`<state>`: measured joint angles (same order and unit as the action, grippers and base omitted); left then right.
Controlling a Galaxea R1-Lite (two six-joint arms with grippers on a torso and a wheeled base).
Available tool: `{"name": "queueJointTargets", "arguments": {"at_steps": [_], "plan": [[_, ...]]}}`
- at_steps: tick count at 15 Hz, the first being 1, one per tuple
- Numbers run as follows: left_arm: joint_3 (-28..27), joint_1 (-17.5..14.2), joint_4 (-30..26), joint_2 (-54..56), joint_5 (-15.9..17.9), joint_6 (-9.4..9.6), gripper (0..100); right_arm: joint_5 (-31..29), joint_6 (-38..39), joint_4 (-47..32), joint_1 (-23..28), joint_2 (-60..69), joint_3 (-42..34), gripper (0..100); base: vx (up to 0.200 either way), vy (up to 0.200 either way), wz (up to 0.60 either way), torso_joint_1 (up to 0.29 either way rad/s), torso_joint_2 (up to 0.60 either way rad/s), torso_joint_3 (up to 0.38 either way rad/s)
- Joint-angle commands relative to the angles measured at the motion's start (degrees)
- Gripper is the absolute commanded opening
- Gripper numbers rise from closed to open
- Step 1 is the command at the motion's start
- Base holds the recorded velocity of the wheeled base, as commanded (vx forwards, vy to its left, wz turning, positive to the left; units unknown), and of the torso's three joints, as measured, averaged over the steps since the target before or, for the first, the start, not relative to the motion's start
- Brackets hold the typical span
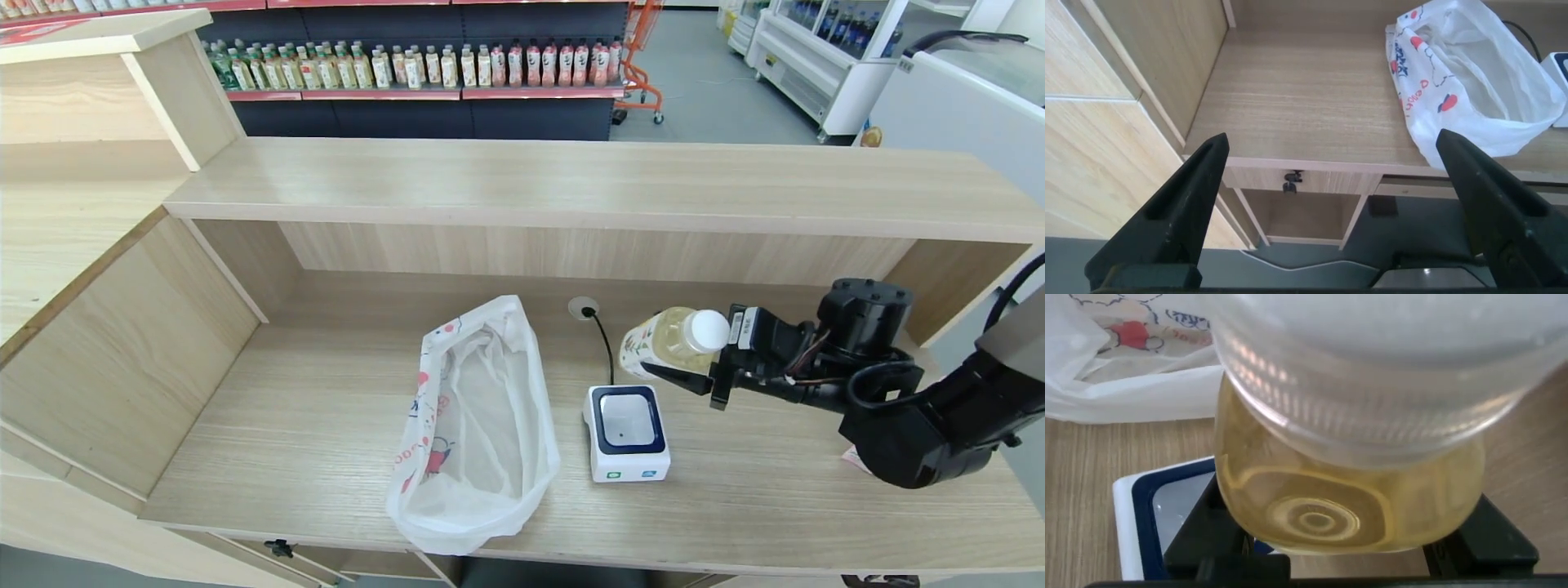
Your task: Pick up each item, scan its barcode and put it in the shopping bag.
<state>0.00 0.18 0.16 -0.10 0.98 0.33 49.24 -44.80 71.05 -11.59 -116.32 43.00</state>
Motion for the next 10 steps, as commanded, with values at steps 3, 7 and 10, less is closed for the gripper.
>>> {"name": "queueJointTargets", "arguments": {"at_steps": [3,7,10], "plan": [[0.0,-0.01,0.02,0.01,-0.01,0.02,100,0.51,0.86,0.06,-1.85,-3.82,0.86,0,0.0,0.0,0.0,0.0,0.0,0.0],[0.0,-0.01,0.02,0.01,-0.01,-0.07,100,0.68,0.59,3.48,-3.79,-6.46,0.86,0,0.0,0.0,0.0,0.0,0.0,0.0],[0.0,-0.01,0.02,0.01,-0.01,-0.07,100,0.68,0.33,5.07,-4.49,-7.52,0.77,0,0.0,0.0,0.0,0.0,0.0,0.0]]}}
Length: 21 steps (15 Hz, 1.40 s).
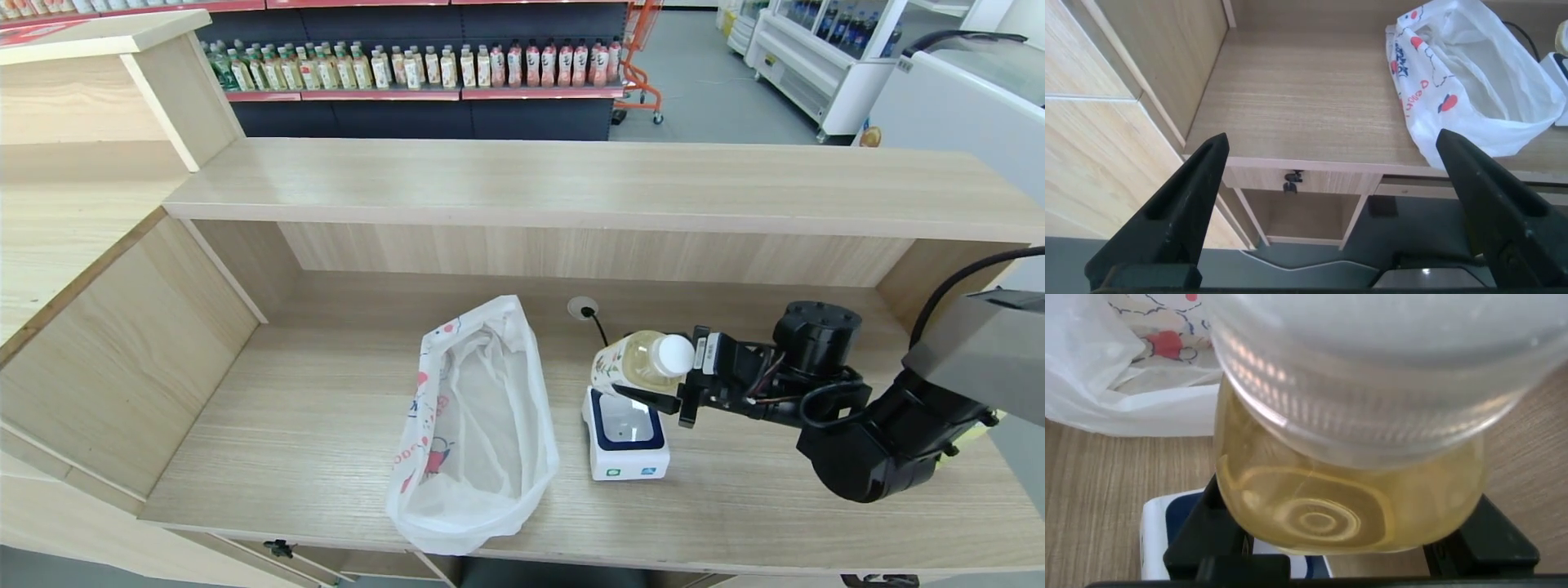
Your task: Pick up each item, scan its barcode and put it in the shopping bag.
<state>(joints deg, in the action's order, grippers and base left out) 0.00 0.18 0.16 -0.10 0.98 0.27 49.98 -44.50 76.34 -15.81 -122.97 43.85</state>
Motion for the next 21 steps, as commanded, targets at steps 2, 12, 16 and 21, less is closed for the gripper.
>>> {"name": "queueJointTargets", "arguments": {"at_steps": [2,12,16,21], "plan": [[0.0,-0.01,0.02,0.01,-0.01,0.0,100,-0.06,-2.79,0.04,-0.1,-1.57,0.01,0,0.0,0.0,0.0,0.0,0.0,0.0],[0.0,-0.01,0.02,0.01,-0.01,0.0,100,-0.06,-6.04,-0.49,0.34,1.68,-2.1,0,0.0,0.0,0.0,0.0,0.0,0.0],[0.0,-0.01,0.02,0.01,-0.01,-0.09,100,-0.15,-6.92,-0.66,0.34,2.29,-2.19,0,0.0,0.0,0.0,0.0,0.0,0.0],[0.0,-0.01,0.02,0.01,-0.01,-0.09,100,-0.15,-7.1,-0.66,0.34,3.35,-3.77,0,0.0,0.0,0.0,0.0,0.0,0.0]]}}
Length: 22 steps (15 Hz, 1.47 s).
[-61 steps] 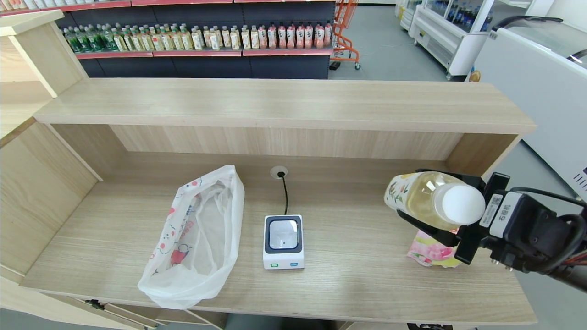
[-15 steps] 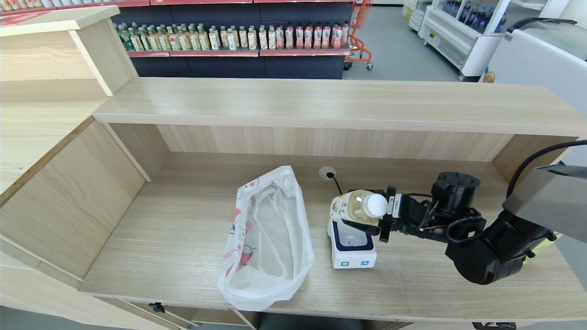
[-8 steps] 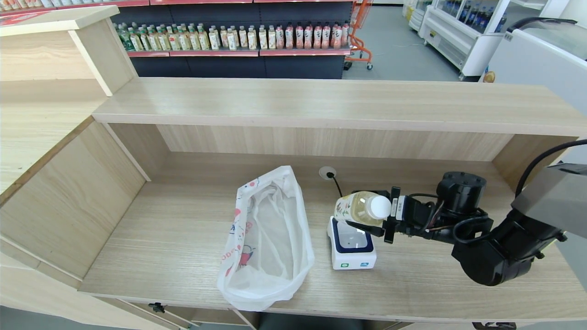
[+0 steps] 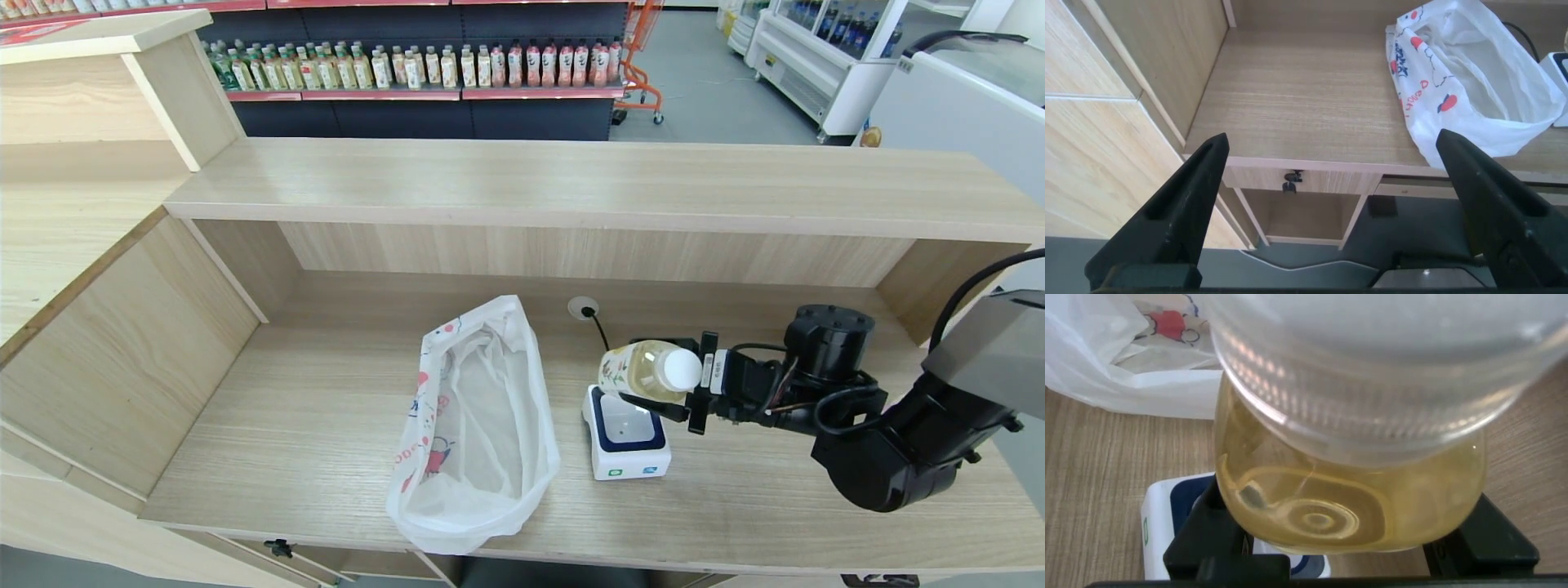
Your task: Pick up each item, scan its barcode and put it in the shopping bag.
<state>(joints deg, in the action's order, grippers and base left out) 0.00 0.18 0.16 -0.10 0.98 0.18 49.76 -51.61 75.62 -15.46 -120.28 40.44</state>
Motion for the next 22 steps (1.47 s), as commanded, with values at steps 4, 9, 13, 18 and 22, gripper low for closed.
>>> {"name": "queueJointTargets", "arguments": {"at_steps": [4,9,13,18,22], "plan": [[0.0,-0.01,0.02,0.01,-0.01,-0.01,100,-0.02,-0.5,0.06,-0.01,1.81,-1.24,0,0.0,0.0,0.0,0.0,0.0,0.0],[0.0,-0.01,0.02,0.01,-0.01,-0.09,100,-13.38,23.05,-17.35,-4.67,20.7,5.88,0,0.0,0.0,0.0,0.0,0.0,0.0],[0.0,-0.01,0.02,0.01,-0.01,-0.09,100,-24.98,46.08,-31.06,-6.69,27.56,10.36,0,0.0,0.0,0.0,0.0,0.0,0.0],[0.0,-0.01,0.02,0.01,-0.01,-0.18,100,-24.89,54.69,-36.77,-7.04,26.86,10.45,0,0.0,0.2,0.0,-0.001,0.0,0.002],[0.0,-0.01,0.02,0.01,-0.01,-0.01,100,-24.98,55.13,-38.0,-10.29,23.08,10.28,0,0.0,0.05,0.0,0.005,0.0,-0.002]]}}
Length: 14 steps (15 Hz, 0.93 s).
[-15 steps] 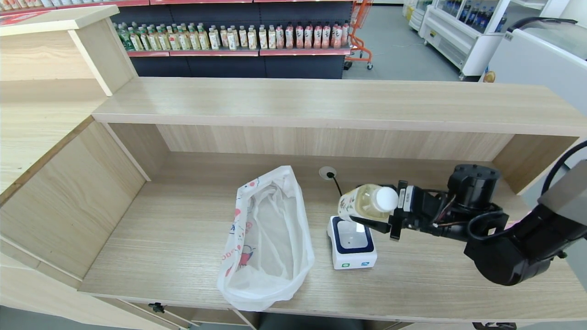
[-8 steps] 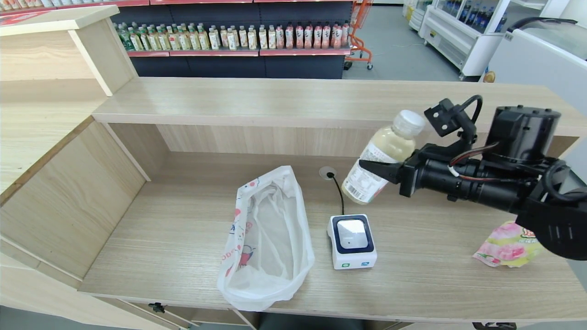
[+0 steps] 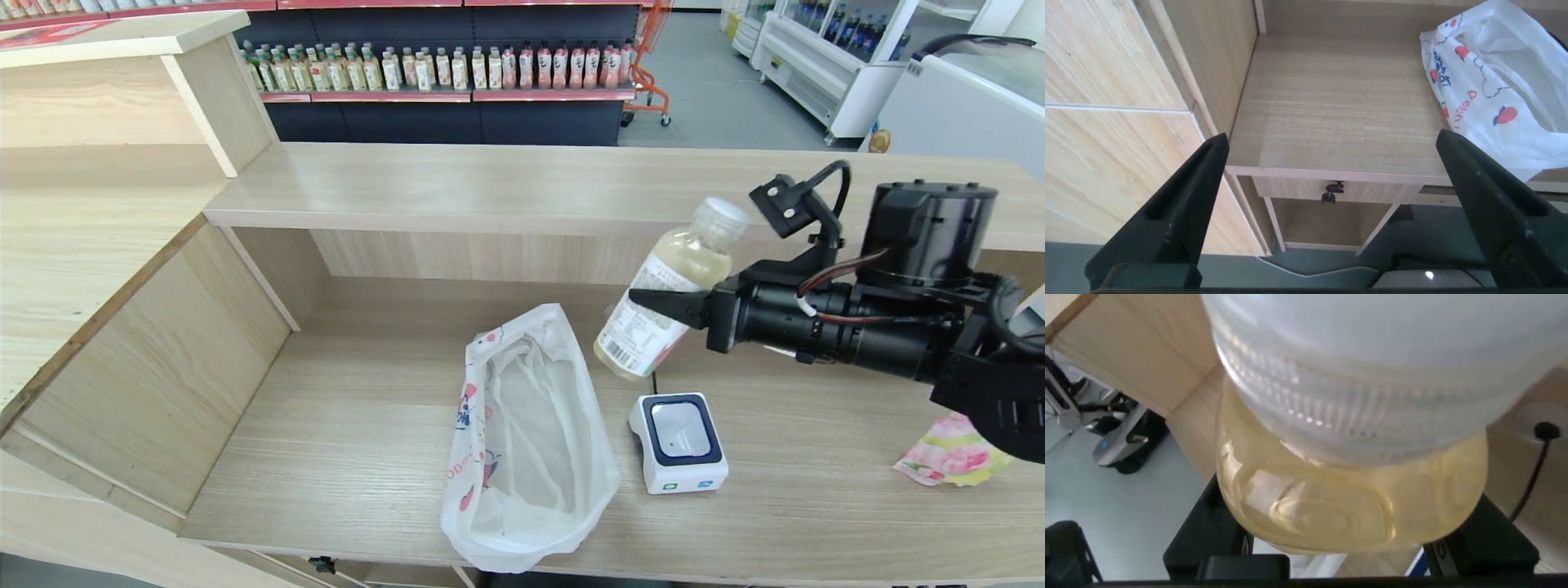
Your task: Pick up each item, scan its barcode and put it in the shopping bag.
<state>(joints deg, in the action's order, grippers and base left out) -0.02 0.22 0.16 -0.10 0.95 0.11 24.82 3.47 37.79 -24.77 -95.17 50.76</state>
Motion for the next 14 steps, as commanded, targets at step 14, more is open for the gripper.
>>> {"name": "queueJointTargets", "arguments": {"at_steps": [14], "plan": [[0.02,-0.04,0.02,0.01,0.02,-0.2,100,5.06,3.21,17.14,-3.44,-23.39,1.27,0,0.0,0.0,0.0,0.0,0.0,0.0]]}}
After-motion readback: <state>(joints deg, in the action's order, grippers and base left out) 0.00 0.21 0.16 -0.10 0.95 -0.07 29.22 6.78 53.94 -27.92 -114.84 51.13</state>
